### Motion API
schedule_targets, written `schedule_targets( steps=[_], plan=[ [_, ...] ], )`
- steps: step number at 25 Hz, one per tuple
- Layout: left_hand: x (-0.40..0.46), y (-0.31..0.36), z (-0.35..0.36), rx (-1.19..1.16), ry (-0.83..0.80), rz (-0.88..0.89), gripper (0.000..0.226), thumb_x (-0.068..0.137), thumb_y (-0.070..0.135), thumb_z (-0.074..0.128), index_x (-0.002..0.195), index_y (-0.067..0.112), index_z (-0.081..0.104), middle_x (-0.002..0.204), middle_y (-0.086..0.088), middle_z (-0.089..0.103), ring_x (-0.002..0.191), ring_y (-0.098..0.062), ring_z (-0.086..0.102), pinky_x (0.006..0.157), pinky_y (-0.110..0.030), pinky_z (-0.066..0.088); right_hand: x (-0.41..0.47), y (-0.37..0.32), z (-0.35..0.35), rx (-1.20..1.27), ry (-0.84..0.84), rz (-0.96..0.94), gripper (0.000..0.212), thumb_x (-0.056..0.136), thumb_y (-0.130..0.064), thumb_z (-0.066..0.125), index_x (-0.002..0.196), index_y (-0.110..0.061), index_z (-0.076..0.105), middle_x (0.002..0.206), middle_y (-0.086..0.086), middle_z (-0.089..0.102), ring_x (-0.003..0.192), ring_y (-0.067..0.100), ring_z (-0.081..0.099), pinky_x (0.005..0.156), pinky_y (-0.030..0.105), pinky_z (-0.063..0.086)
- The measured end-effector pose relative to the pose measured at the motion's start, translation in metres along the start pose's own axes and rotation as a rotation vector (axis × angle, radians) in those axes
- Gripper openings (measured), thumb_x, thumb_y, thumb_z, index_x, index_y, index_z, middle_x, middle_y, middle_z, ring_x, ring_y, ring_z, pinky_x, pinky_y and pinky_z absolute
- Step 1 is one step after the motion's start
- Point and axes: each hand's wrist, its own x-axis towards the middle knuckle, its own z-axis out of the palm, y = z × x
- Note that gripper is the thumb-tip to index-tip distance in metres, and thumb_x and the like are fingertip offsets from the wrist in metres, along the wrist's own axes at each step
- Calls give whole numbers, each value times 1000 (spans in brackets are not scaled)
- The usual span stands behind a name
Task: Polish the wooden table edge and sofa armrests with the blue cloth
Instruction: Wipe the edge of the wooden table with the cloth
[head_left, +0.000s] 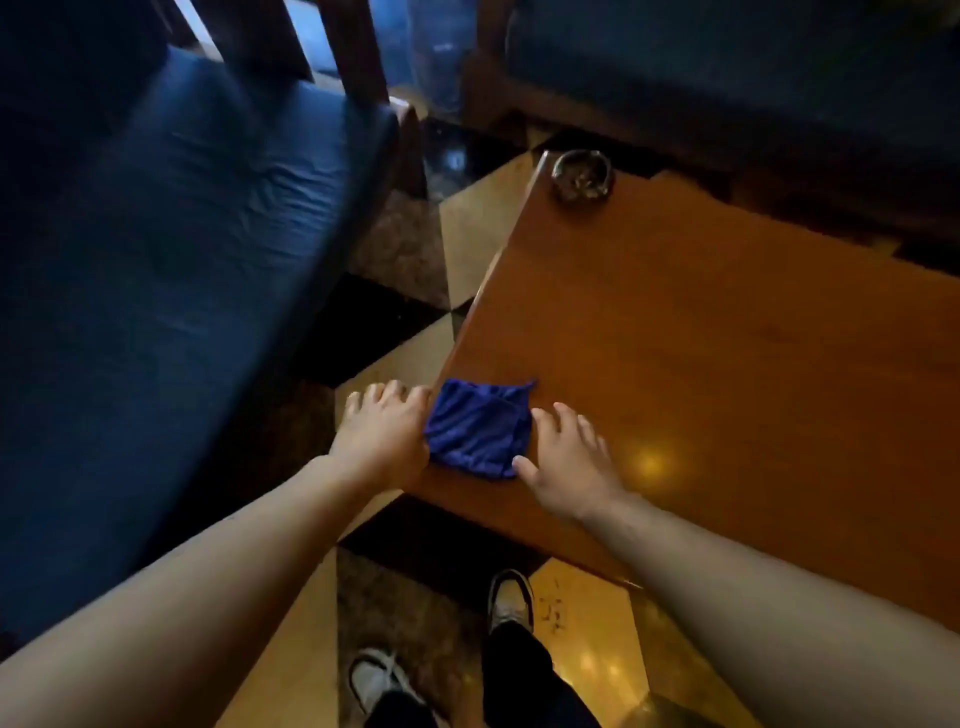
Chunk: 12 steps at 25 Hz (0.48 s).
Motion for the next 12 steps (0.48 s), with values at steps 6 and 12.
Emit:
schedule_targets(
  steps=[6,12],
  plan=[
    [51,-6,108,-507,-9,-206,48,90,26,59,134,12,49,129,-16,51,120,-38,54,97,-44,47,65,-12,73,241,117,294,60,97,-48,59,140,-9,41,135,18,51,121,40,56,95,48,51],
    [73,-9,149,-628,139,-358,36,86,23,65,116,6,55,121,-17,58,115,-37,54,96,-47,49,96,-27,94,519,238,575,65,93,-42,72,136,-3,42,132,15,61,119,36,62,86,41,51]
  ],
)
